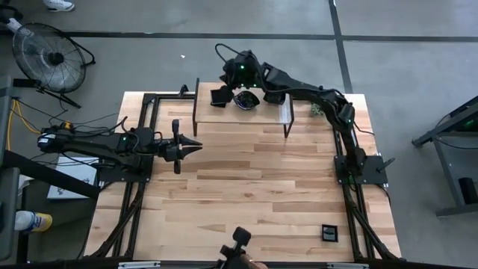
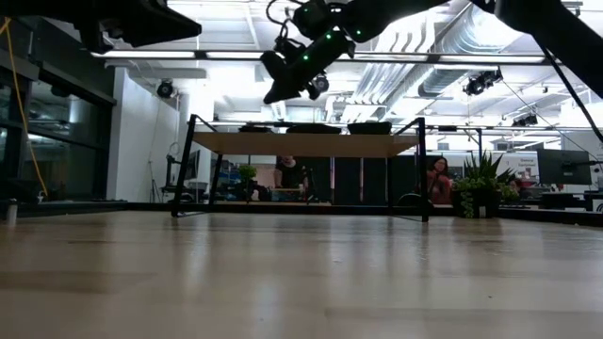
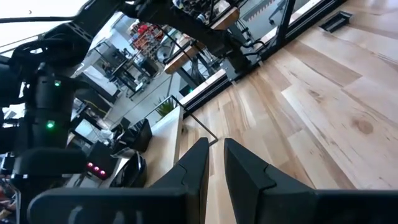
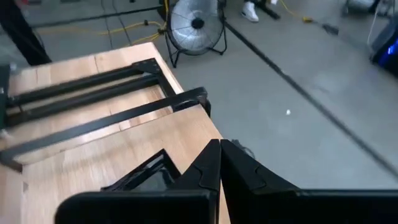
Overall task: Pick & Place Mini shaped plates
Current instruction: Stack the square plate on top of the other square plates on the shelf
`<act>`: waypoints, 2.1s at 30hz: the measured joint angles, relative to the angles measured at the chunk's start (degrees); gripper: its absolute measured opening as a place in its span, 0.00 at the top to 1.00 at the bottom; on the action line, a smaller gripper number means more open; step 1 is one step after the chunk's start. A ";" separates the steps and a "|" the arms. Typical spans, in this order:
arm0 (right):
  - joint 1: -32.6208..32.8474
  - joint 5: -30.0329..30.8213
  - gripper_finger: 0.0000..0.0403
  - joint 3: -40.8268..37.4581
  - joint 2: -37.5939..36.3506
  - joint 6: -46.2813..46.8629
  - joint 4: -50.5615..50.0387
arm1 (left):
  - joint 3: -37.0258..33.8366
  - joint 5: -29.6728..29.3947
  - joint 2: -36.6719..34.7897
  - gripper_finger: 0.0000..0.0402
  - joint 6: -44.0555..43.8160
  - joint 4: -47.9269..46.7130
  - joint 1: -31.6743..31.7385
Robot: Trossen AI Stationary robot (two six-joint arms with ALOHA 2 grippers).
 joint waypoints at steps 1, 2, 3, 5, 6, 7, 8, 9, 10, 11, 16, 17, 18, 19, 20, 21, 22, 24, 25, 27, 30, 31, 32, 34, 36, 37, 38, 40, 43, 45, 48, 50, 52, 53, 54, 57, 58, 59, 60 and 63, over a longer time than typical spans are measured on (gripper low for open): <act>-0.26 -0.06 1.00 0.00 0.00 1.58 -0.06 | 0.00 -0.02 0.00 0.88 -0.12 0.02 0.00; -0.52 -0.26 1.00 0.00 0.00 3.24 -0.28 | 0.00 -0.03 0.00 0.88 -0.18 0.02 0.00; -0.75 -0.43 1.00 0.00 0.00 4.90 -0.90 | 0.00 -0.03 0.02 0.88 -0.34 0.00 0.00; -1.14 -0.45 1.00 0.00 0.00 7.36 -1.85 | 0.00 -0.03 0.02 0.88 -0.40 0.02 0.00; -1.38 -0.25 1.00 0.00 0.00 8.29 -2.19 | 0.00 -0.03 0.02 0.88 -0.42 0.02 0.00; -1.47 -0.23 1.00 0.00 0.00 9.23 -2.36 | 0.00 -0.05 0.02 0.88 -0.44 0.00 0.00; -1.64 -0.33 1.00 0.00 0.00 10.10 -2.54 | 0.00 -0.05 0.02 0.88 -0.44 0.02 0.00; -1.75 -0.75 1.00 0.00 0.00 10.76 -2.66 | 0.00 -0.05 0.02 0.88 -0.50 0.00 0.00; -1.78 -1.55 1.00 0.00 0.00 11.48 -2.80 | 0.00 -0.05 0.02 0.88 -0.52 0.02 0.00; -1.80 -2.22 1.00 0.00 0.00 12.34 -3.05 | 0.00 -0.10 0.02 0.88 -0.58 0.01 0.00; -1.69 -3.64 1.00 0.02 0.78 15.10 -0.48 | 0.00 -1.29 0.02 0.88 -1.64 0.00 0.02; -1.69 -3.67 1.00 0.02 0.94 15.78 0.14 | 0.02 -1.28 0.02 0.88 -1.62 0.01 0.00; -1.69 -3.92 1.00 0.00 1.30 16.22 0.12 | 0.02 -1.27 0.02 0.88 -1.60 0.00 0.00; -1.69 -3.82 1.00 0.00 1.83 16.60 0.99 | 0.04 -1.27 0.04 0.88 -1.60 0.00 0.00; -1.71 -3.59 1.00 0.00 2.01 17.13 1.67 | 0.08 -1.27 0.06 0.88 -1.62 0.00 0.02; -1.71 -3.64 1.00 -0.06 2.08 17.57 1.36 | 0.09 -1.34 0.07 0.88 -1.64 -0.01 0.01; -1.71 -3.66 1.00 -0.07 2.13 17.70 1.31 | 0.09 -1.43 0.07 0.88 -1.64 -0.01 0.00; -1.71 -3.71 1.00 0.04 2.56 17.77 1.87 | 0.09 -1.45 0.07 0.88 -1.64 -0.04 0.01; -1.71 -3.71 1.00 0.03 2.60 17.92 1.03 | 0.09 -1.47 0.09 0.88 -1.64 -0.04 0.00; -1.71 -2.57 1.00 0.00 2.81 18.20 -0.36 | 0.09 -1.46 0.09 0.88 -1.64 -0.04 0.02; -1.71 -1.62 1.00 -0.02 3.02 18.07 -1.14 | 0.09 -1.66 0.09 0.88 -1.64 -0.16 0.02; -1.71 -1.73 1.00 -0.02 3.02 18.04 -1.56 | 0.09 -1.68 0.09 0.88 -1.64 -0.28 0.00; -1.71 -1.89 1.00 -0.02 3.02 17.91 -2.05 | 0.09 -1.69 0.09 0.88 -1.64 -0.54 0.02; -1.69 -1.58 1.00 -0.02 3.02 17.35 -3.60 | 0.09 -1.66 0.09 0.88 -1.71 -1.10 0.00; -1.62 -0.69 1.00 -0.02 3.02 16.73 -4.73 | 0.09 -1.66 0.09 0.88 -1.86 -1.31 0.00; -1.60 -0.16 1.00 -0.02 3.02 16.62 -4.84 | 0.09 -1.66 0.09 0.88 -1.86 -1.29 0.00; -1.60 -0.05 1.00 -0.02 3.02 16.60 -4.80 | 0.09 -1.66 0.09 0.88 -1.86 -1.29 0.00; -1.60 -0.05 1.00 -0.02 3.02 16.23 -4.77 | 0.09 -1.66 0.09 0.88 -1.86 -1.29 0.00; -1.58 -0.26 1.00 -0.02 3.02 15.97 -5.37 | 0.09 -1.66 0.09 0.88 -1.86 -1.29 0.00; -1.28 -0.33 1.00 0.00 3.52 15.19 -5.37 | 0.09 -1.66 0.09 0.88 -1.86 -1.29 0.02; -0.89 -0.31 1.00 -0.02 4.54 14.61 -5.98 | 0.09 -1.66 0.09 0.88 -1.86 -1.29 0.02; -0.77 -0.22 1.00 -0.08 4.85 14.31 -6.23 | 0.09 -1.66 0.09 0.88 -1.86 -1.32 0.00; -0.65 -0.21 1.00 -0.09 4.85 14.04 -6.07 | 0.09 -1.64 0.08 0.88 -1.88 -1.30 0.00; -0.55 -0.08 1.00 -0.06 4.83 13.89 -5.70 | 0.09 -1.64 0.09 0.88 -1.88 -1.36 0.00; -0.49 0.03 1.00 -0.04 4.81 13.54 -5.65 | 0.09 -1.64 0.09 0.88 -1.88 -1.38 0.00; -0.49 0.40 1.00 -0.04 4.61 13.29 -6.46 | 0.09 -1.62 0.09 0.88 -1.88 -1.44 0.00; -0.49 0.72 1.00 -0.04 4.57 13.17 -6.44 | 0.09 -1.62 0.09 0.88 -1.88 -1.50 0.00; -0.49 1.18 1.00 -0.04 4.51 13.17 -6.35 | 0.09 -1.62 0.09 0.88 -1.88 -1.54 0.00; -0.49 1.73 1.00 -0.04 4.43 13.17 -6.24 | 0.09 -1.62 0.09 0.88 -1.88 -1.61 0.00; -0.56 3.60 1.00 -0.04 4.42 13.12 -4.90 | 0.09 -1.60 0.09 0.88 -2.09 -1.75 0.00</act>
